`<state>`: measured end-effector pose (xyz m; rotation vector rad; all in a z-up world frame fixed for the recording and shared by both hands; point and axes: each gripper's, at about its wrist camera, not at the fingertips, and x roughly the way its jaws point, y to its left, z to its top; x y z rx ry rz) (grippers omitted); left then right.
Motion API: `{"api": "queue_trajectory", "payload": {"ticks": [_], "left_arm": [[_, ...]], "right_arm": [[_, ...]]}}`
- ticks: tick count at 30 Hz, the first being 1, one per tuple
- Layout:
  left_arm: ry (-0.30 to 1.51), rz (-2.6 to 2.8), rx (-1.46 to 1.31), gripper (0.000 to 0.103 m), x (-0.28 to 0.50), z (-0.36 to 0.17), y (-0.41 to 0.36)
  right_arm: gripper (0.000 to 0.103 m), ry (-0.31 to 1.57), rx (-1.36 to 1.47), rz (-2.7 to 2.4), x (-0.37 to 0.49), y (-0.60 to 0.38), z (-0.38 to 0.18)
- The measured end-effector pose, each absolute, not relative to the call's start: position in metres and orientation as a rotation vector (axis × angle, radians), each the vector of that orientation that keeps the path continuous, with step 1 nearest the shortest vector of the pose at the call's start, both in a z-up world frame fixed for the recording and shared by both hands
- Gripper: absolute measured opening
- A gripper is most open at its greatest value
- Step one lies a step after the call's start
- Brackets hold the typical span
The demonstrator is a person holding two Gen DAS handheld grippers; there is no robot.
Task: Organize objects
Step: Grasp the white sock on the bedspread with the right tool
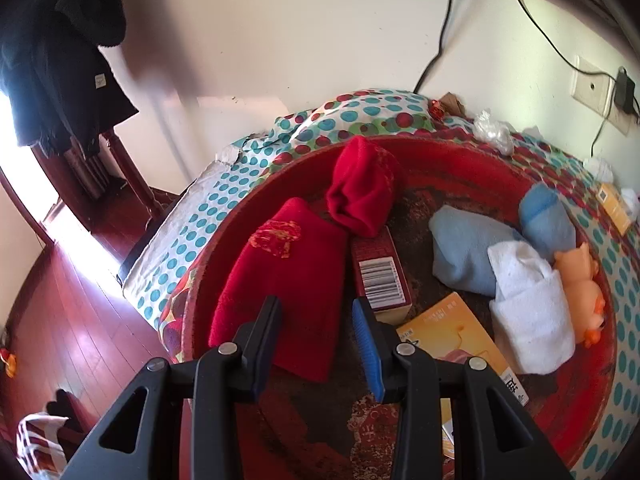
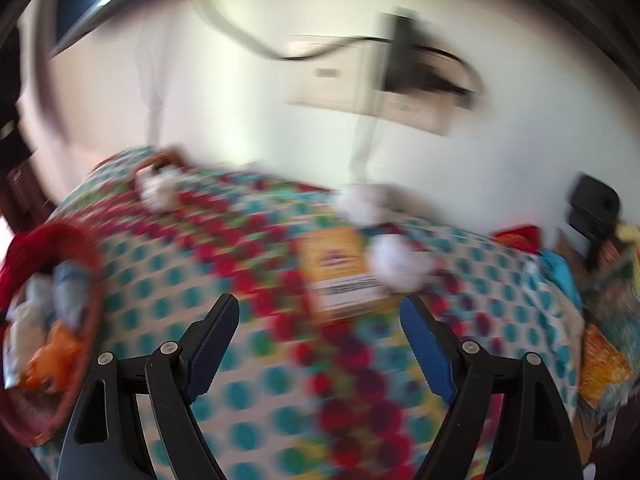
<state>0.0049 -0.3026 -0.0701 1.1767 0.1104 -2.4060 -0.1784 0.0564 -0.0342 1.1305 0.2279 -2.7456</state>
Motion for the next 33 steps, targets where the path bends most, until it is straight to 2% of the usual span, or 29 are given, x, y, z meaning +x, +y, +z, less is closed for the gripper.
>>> {"api": "queue_trajectory", "payload": {"ticks": [7,15,18,20,27,33], "left_arm": [[-0.015,-2.429,1.115,0.038,0.005,-0.064,-0.284],[-0.078,-2.513,1.084,0.038,0.003,-0.059,-0.264],[-0.135,-2.511,1.096,0.038,-0.002,-0.058,-0.253],[-0.158,-2.514,1.109,0.038,-0.004,-0.056,-0.246],[-0.166,-2.551,1.128,0.038,-0.013,-0.049,-0.222],[-0.204,-2.576,1.141,0.038,-0.02,-0.042,-0.197]], "right_arm": [[0.081,0.043,1.217,-2.804,-0.236,0.125,-0.046],[0.081,-0.09,1.301,-2.747,-0.28,0.133,-0.081],[0.071,-0.115,1.302,-2.714,-0.288,0.13,-0.093],[0.055,-0.103,1.306,-2.681,-0.291,0.126,-0.099],[0.054,-0.044,1.252,-2.641,-0.282,0.112,-0.099],[0.054,0.111,1.217,-2.594,-0.257,0.089,-0.098]]}}
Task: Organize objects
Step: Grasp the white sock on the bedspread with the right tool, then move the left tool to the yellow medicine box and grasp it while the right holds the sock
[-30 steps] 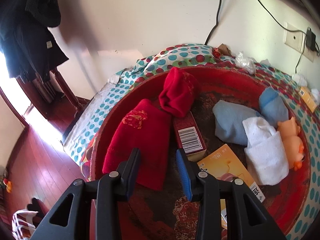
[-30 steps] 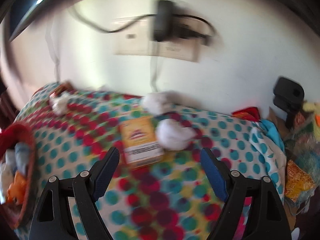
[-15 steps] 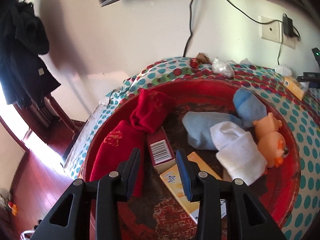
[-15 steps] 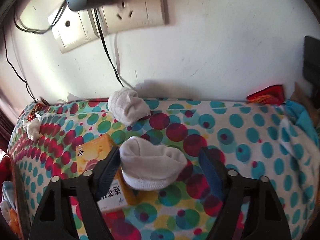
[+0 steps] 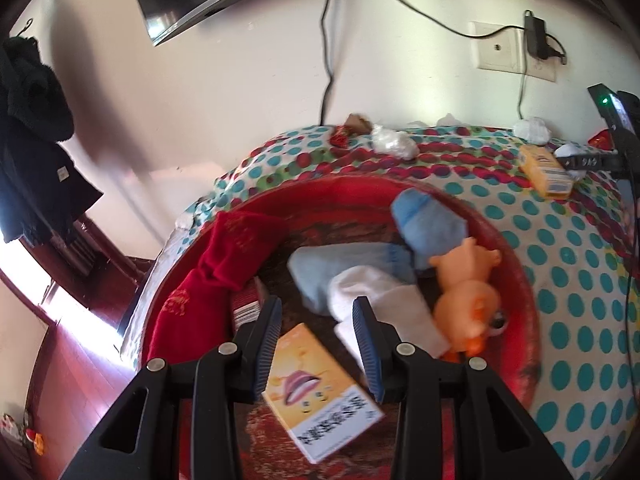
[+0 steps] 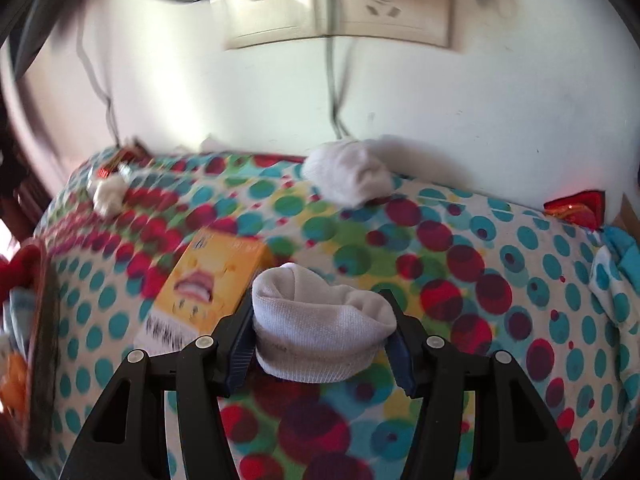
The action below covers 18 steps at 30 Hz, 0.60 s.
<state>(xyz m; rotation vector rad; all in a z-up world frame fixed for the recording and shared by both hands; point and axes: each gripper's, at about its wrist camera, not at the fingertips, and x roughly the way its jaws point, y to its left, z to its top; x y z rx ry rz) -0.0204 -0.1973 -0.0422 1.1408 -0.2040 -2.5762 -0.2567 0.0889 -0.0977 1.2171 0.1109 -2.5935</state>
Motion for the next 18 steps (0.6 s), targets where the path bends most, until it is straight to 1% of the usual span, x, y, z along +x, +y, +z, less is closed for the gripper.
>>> {"api": "queue_trajectory", "payload": {"ticks": [4,11,18], "left_arm": [[-0.207,-2.61,1.132,0.038,-0.024,-0.03,-0.182],[-0.208,-2.657,1.157,0.038,-0.04,-0.022,-0.15],[-0.211,-2.733,1.198,0.038,-0.064,-0.017,-0.108]], "right_arm": [[0.054,0.187,1.166,-2.617,-0.236,0.085,-0.094],[0.054,0.278,1.143,-2.663,-0.208,0.11,-0.091],[0.054,0.239,1.178,-2.689,-0.199,0.142,-0.092]]}}
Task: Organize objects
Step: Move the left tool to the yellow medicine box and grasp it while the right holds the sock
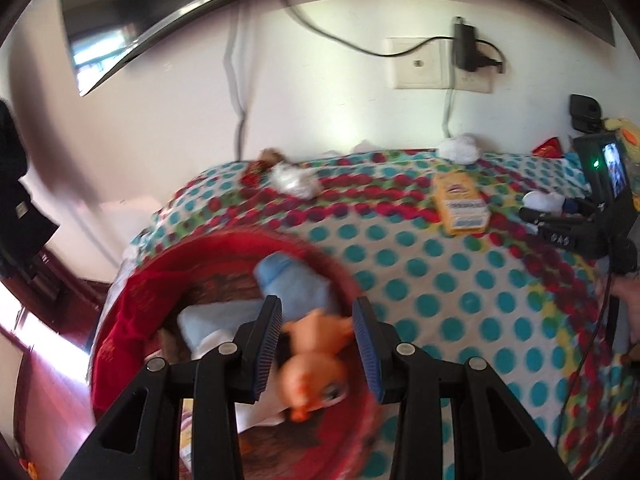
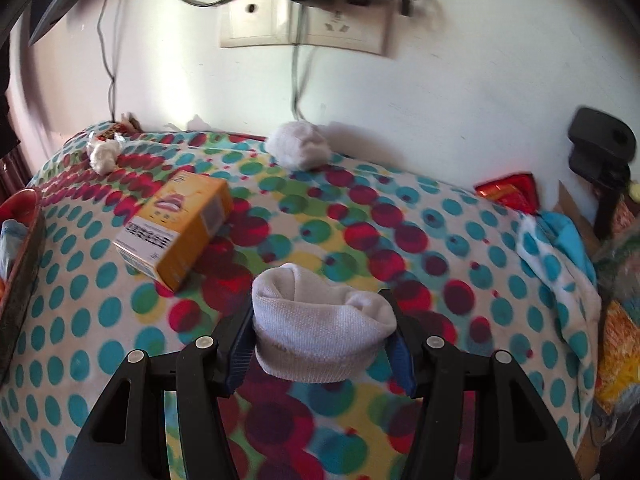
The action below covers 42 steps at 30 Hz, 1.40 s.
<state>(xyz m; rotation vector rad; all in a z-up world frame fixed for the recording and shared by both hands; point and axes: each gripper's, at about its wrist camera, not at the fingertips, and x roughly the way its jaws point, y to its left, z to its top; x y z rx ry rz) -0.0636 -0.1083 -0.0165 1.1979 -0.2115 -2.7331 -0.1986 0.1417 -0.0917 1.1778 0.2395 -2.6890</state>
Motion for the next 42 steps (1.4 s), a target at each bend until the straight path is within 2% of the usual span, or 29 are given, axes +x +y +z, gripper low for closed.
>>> {"api": "queue_trajectory", "payload": {"ticks": [13,22,28,30,31,42], "left_arm": [[-0.304,-2.817,1.32,0.038,-0.149,-0.035,-0.011],[-0.264,-2.845,1.376,0.038,-0.208,-0.056,0.017],[-0.165,-2.808,1.425,0.038,-0.237,-0.07,0.02],[-0.159,-2.819,1.403,0.05,-0.24,-0.074,0.019],[-0.17,-2.804,1.392,0.062,-0.242,-0.074,0.02],[-0.173,-2.731,1.423,0.062,-0.26,-0.1,0.018]], "right_arm": [[0.055,0.254,1.222,-2.691,-0.192,0.17,-0.096],[0.056,0.198,1.243,-2.669,-0.196,0.176,-0.098],[0.055,0.182,1.282,-2.634,-0.2,0.177,-0.103],[0.055,0.179,1.282,-2.633,-0.2,0.177,-0.103],[0.055,0.177,1.281,-2.632,-0.199,0.177,-0.103],[0.055,0.176,1.278,-2.63,-0.198,0.178,-0.106]]}}
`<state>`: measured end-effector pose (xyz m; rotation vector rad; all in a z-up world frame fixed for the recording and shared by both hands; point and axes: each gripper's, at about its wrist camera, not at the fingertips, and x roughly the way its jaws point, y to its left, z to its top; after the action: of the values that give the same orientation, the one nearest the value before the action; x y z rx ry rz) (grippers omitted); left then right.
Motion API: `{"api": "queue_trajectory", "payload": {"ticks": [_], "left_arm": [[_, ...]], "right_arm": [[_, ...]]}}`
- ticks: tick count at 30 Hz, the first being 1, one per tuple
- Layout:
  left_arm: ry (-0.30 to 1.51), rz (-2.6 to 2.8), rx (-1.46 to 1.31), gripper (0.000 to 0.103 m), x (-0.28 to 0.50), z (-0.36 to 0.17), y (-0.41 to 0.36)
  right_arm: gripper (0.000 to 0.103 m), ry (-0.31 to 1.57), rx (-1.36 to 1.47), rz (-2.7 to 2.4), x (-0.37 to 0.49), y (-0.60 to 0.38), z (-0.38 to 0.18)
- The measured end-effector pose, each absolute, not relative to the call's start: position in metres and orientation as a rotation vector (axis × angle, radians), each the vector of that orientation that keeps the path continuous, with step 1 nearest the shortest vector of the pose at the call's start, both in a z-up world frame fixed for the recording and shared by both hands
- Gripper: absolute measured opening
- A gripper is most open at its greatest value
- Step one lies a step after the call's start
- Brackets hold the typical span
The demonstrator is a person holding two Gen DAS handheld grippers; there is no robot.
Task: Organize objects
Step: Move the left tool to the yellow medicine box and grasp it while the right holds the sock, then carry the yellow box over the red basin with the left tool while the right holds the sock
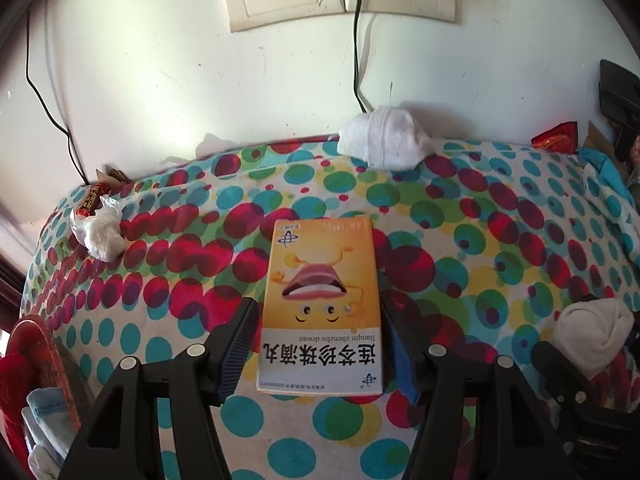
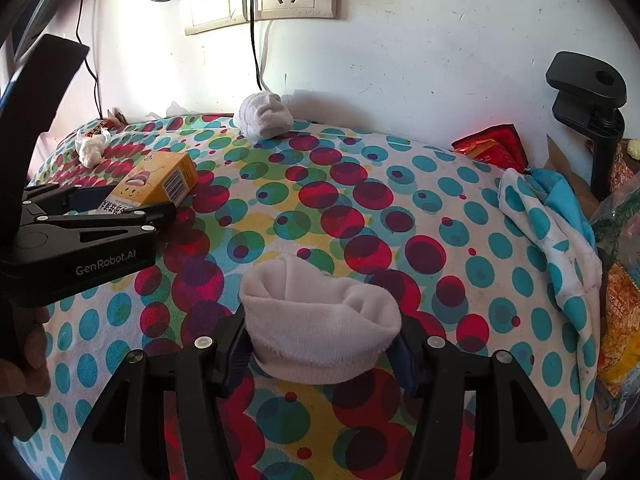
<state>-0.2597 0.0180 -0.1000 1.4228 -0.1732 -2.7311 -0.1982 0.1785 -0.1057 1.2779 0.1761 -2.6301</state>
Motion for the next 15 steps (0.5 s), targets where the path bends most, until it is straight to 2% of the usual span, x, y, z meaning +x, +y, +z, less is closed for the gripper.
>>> {"api": "queue_trajectory", "payload": {"ticks": [8,9,10,15], "left_arm": [[-0.154,-2.794,1.329,0.062,-0.2537,-0.1041,0.0144],[-0.144,-2.799,1.325,0.061,-0.2532,-0.1044,0.0136],[-0.133,-2.81,1.328,0.053,-0.253,-0.1044,0.0132],[-0.138,-2.813,1.322,0.053,-0.2529,-0.1031,0.015]], "right_arm": [[0.055,0.195,1.271,-2.612,-0.1978,0.1774,-0.1056],[0.055,0.193,1.271,-2.611,-0.1978,0.1773,-0.1054],[0.055,0.194,1.271,-2.611,-0.1979,0.1771,-0.1053],[0.055,0.2,1.269,-2.611,-0.1973,0.1761,-0.1058]]}}
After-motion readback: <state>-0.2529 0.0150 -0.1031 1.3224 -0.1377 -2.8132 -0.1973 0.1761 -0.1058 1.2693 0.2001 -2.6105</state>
